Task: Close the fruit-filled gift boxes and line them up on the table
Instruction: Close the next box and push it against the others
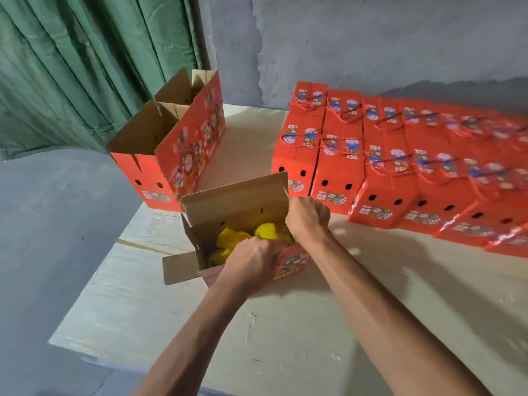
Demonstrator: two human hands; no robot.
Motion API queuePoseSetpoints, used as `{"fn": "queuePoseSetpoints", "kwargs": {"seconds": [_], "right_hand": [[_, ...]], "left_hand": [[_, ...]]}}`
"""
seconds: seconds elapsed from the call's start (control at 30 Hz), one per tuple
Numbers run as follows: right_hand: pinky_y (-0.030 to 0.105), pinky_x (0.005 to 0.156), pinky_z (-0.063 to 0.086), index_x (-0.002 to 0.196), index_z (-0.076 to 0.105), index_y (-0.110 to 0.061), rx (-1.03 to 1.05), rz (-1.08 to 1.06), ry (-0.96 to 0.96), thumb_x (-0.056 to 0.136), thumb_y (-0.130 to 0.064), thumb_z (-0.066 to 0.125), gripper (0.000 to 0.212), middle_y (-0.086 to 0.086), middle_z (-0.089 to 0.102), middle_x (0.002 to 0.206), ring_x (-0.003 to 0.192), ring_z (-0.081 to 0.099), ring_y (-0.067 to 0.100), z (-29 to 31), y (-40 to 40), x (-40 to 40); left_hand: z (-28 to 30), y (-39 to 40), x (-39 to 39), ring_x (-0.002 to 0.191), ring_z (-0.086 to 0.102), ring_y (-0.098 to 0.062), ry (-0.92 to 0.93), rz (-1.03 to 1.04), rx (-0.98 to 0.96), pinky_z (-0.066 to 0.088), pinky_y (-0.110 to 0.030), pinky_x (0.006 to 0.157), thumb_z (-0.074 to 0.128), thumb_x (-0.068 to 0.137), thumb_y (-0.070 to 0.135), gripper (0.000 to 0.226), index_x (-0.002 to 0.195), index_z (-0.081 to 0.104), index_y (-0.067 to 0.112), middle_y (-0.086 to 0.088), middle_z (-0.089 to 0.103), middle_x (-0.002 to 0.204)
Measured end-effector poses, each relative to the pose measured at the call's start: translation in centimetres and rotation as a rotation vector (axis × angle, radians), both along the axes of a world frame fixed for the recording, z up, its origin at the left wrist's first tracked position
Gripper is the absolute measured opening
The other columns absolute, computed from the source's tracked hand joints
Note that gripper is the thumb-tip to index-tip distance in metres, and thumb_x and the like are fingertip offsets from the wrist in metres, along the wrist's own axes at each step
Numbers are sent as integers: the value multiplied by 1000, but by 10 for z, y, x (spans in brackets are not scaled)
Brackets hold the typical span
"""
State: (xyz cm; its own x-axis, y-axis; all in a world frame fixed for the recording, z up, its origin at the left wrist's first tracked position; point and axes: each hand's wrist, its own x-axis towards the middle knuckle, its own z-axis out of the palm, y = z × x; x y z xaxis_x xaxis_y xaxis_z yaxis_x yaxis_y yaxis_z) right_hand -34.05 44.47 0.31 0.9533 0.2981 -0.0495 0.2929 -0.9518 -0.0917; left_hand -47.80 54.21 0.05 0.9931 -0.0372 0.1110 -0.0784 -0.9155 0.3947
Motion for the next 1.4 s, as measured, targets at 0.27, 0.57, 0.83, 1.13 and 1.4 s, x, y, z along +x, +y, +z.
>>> {"fn": "queuePoseSetpoints", "kwargs": {"seconds": [0.27,0.57,0.83,1.13,1.4], "right_hand": [[36,81,53,133,66,-20,-19,-179,-45,97,-3,50,43,12,74,116,106,70,33,3,-182,-2],[34,75,50,112,73,-11,11,-436,-35,93,-2,54,29,13,76,106,100,72,33,11,-321,10],[33,76,52,104,74,-9,-14,-566,-19,95,-14,63,15,13,76,106,100,73,32,16,-379,30],[32,70,45,103,75,-6,-64,-605,17,93,-16,70,15,15,75,107,99,72,34,13,-438,47],[34,71,49,104,75,-4,-97,-533,-5,96,-14,66,16,16,75,105,97,72,34,12,-494,62]], "left_hand": [[2,-151,25,66,65,-25,-82,-289,28,51,-33,55,44,103,25,32,119,72,22,-4,74,84],[10,-271,71,74,62,-37,-97,-475,76,33,-34,58,46,97,13,38,126,68,25,-13,70,85],[13,-323,110,64,43,-37,-90,-564,57,28,-35,58,51,94,10,25,110,69,18,-8,49,70],[12,-380,126,68,51,-33,-137,-566,11,30,-33,59,53,97,10,33,122,70,23,-14,70,86],[9,-435,130,69,54,-34,-139,-564,25,30,-33,59,54,94,9,30,117,70,18,-13,68,85]]}}
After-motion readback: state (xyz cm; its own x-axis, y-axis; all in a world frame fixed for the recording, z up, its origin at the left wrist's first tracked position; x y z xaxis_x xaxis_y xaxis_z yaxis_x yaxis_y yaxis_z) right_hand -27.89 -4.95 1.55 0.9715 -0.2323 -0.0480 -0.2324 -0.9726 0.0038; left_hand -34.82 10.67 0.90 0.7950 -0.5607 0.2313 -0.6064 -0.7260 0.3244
